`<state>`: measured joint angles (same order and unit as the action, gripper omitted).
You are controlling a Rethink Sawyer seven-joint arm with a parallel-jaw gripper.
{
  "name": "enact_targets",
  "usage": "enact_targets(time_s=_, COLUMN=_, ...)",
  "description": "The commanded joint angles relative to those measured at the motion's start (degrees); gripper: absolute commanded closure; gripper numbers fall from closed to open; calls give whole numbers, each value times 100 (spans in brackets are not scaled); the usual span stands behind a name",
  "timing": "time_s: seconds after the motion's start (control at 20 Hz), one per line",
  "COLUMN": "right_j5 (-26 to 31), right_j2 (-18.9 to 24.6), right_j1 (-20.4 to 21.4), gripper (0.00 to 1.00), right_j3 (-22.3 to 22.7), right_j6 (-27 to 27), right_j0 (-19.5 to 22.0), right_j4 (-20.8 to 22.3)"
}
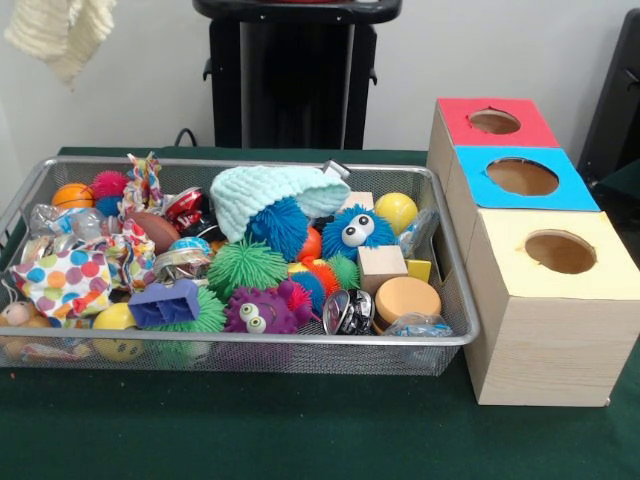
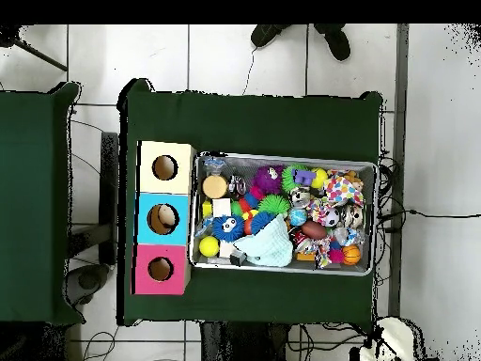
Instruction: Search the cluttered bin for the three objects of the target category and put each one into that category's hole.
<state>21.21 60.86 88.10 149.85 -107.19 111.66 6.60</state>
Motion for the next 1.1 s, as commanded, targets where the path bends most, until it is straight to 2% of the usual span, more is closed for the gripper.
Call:
enact_targets(time_s=0.05, right_j5=1196, right_j2=-587, right_j1=1107, gripper=100, right_j3=10, right_j6=3670, right_j0=-734, right_j4=-1340)
enact_targets(time_s=0.1, right_j5=1178, right_j2=-667, right_j1=1083, gripper=100, right_j3=16, right_j6=3701, right_j0=-780, right_j4=-1327)
enact_targets(time_s=0.15, right_j5=1259, right_j2=-948, right_j1=1186, gripper=100, right_j3=20, right_j6=3958, right_j0=-937, right_j4=-1444)
enact_targets(time_s=0.2, right_j5=1716, right_j2=-1665, right_j1=1611, gripper=100, right_j3=-36, right_j6=4514, right_j0=-1342, right_j4=-1770)
enact_targets(time_s=0.25, right_j5=1850, right_j2=-1942, right_j1=1724, gripper=100, right_j3=-53, right_j6=4670, right_j0=-1496, right_j4=-1804)
enact_targets(time_s=0.35, right_j5=2048, right_j2=-2303, right_j1=1791, gripper=100, right_j3=-170, right_j6=4672, right_j0=-1754, right_j4=-1695)
enact_targets(time_s=0.55, right_j5=1876, right_j2=-2985, right_j1=1747, gripper=100, right_j3=-41, right_j6=4992, right_j0=-2007, right_j4=-1501)
enact_targets(time_s=0.9, right_j5=1923, right_j2=-3574, right_j1=1535, gripper=100, right_j3=-200, right_j6=4965, right_j0=-2343, right_j4=-1225)
enact_targets(time_s=1.1, right_j5=2012, right_j2=-3730, right_j1=1423, gripper=100, right_j3=-323, right_j6=4975, right_j0=-2406, right_j4=-1116)
